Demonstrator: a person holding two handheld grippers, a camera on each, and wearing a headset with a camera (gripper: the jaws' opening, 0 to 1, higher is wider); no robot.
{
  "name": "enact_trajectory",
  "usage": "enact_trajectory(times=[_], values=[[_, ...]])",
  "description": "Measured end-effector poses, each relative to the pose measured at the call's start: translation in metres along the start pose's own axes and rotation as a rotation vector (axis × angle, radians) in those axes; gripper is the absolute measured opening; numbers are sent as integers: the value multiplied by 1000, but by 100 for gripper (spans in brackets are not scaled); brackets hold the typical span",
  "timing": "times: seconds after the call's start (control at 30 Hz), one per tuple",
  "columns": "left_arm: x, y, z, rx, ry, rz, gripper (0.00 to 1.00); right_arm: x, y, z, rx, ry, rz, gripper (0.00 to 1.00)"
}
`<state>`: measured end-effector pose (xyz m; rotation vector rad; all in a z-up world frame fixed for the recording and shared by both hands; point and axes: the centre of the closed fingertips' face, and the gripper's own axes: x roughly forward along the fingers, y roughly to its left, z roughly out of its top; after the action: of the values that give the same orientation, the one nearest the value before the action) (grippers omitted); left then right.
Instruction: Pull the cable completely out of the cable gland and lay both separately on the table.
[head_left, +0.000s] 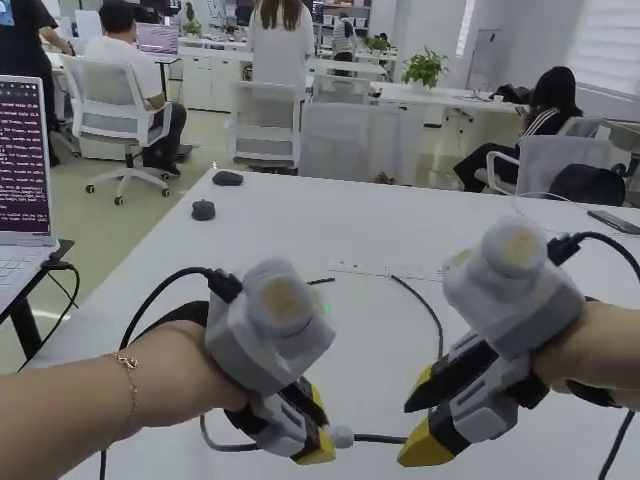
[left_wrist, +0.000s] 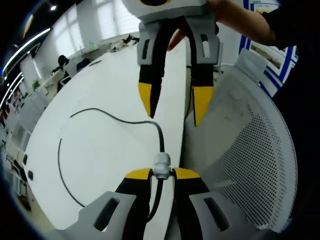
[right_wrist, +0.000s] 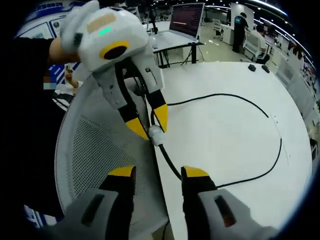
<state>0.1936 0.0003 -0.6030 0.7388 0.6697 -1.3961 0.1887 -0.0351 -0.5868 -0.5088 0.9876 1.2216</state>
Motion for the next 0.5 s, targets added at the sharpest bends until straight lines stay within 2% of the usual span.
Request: enact_trajectory(times=[0.13, 0.2, 0.3, 0.4, 0.5], values=[[-4, -5, 4, 10, -3, -16, 17, 4, -4, 6, -16, 22, 19, 37], [-5, -8, 6, 19, -8, -24, 17, 6, -1, 11, -16, 11, 56, 37], [-4, -11, 7, 49, -2, -34, 17, 11, 4, 14, -35, 24, 105, 36], [-1, -13, 6, 80, 9, -43, 17, 16, 3, 16, -47, 28, 122, 32], [2, -15, 5, 93, 23, -42, 17, 22, 11, 17, -36, 22, 182, 24]])
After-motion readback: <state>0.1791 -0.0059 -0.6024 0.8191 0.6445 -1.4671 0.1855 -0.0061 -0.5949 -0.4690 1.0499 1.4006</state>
